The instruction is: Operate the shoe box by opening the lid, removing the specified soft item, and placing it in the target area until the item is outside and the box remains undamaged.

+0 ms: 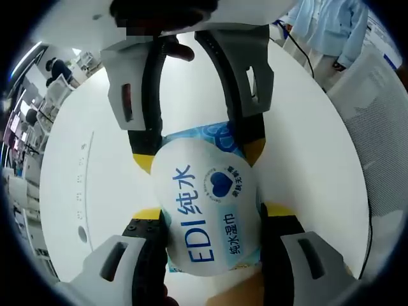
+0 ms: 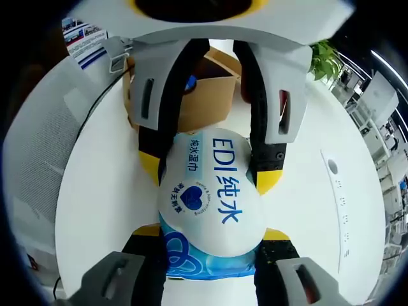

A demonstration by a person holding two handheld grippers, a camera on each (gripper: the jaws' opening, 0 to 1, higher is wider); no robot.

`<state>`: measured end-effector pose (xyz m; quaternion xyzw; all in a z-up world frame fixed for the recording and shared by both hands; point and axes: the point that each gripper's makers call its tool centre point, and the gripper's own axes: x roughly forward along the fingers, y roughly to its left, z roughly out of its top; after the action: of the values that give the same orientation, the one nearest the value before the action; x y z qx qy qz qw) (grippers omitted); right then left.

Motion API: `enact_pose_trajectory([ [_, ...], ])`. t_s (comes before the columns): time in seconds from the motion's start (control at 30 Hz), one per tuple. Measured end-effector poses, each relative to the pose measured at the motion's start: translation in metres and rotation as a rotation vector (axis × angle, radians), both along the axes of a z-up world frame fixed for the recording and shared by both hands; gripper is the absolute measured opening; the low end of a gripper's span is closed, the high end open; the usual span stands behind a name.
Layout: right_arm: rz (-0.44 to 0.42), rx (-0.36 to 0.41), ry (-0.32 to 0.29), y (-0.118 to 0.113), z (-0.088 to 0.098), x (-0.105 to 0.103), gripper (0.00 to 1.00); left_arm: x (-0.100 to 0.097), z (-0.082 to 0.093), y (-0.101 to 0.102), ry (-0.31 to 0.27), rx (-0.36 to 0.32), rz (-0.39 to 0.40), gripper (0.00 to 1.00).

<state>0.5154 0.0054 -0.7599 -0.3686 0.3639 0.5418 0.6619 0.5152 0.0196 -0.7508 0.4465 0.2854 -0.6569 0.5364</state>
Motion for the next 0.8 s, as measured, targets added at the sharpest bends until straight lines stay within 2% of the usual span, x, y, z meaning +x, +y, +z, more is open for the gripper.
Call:
enact_pose_trajectory([
  [0.47,0.004,-0.011,0.004,-0.001,-0.009,-0.004,0.53,0.0,-0.01,-0.003,-0.004,-0.003,-0.002,0.58],
  [0.8,0.001,-0.016,0.008,-0.001,-0.013,-0.002,0.54,0.0,-0.011,-0.003,-0.009,-0.005,-0.014,0.59],
])
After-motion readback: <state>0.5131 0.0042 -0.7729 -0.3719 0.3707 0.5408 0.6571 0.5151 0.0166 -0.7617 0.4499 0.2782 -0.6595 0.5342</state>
